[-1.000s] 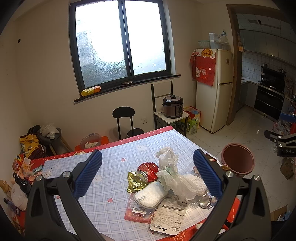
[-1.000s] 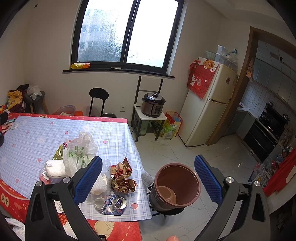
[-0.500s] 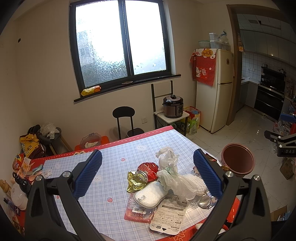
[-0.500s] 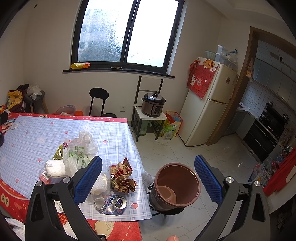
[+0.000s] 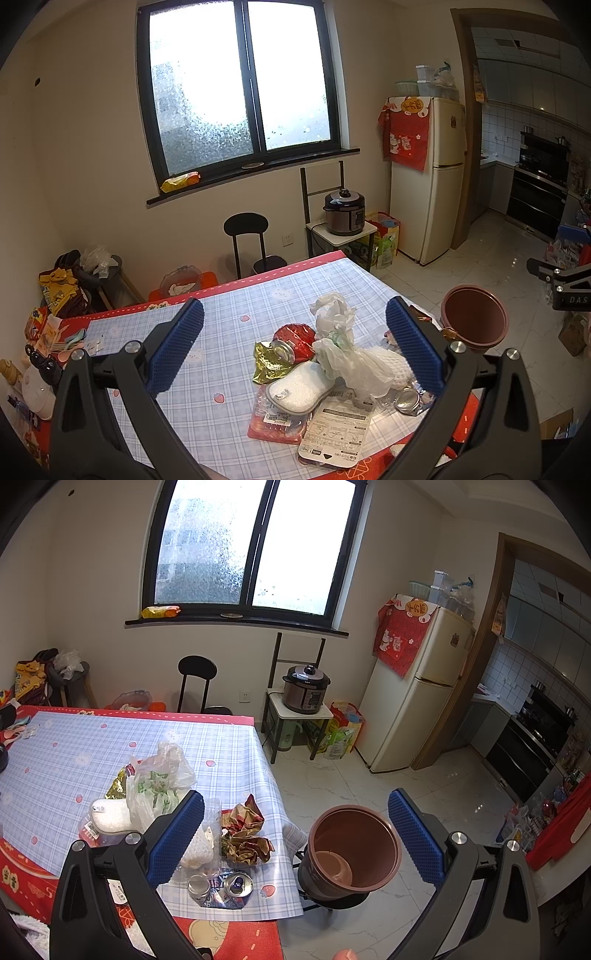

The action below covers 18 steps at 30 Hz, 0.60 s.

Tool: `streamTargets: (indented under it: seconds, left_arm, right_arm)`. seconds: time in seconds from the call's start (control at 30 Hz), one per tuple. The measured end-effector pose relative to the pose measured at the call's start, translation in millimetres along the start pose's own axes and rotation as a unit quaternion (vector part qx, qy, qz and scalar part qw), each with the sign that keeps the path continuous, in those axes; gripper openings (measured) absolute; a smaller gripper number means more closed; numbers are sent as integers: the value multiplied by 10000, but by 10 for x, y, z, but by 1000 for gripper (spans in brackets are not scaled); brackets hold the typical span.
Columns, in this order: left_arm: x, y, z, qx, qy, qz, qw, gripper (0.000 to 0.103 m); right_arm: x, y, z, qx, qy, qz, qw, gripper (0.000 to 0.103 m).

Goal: Collect trash

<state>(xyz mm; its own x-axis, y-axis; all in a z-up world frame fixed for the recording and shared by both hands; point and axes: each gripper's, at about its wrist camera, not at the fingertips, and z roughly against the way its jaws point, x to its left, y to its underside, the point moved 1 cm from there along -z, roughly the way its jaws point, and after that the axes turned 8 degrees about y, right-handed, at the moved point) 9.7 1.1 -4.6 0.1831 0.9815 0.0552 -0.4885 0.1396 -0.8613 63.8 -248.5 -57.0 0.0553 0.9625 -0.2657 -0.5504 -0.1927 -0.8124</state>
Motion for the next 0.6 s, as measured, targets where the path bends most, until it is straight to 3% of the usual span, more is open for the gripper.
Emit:
streamTargets:
  seconds: [0.6]
  left_arm:
    - [20,-22,-40,-30,-16,-6,10000,97]
  right_arm:
    - [-27,-3,6,-37,-9,-21,10000,98]
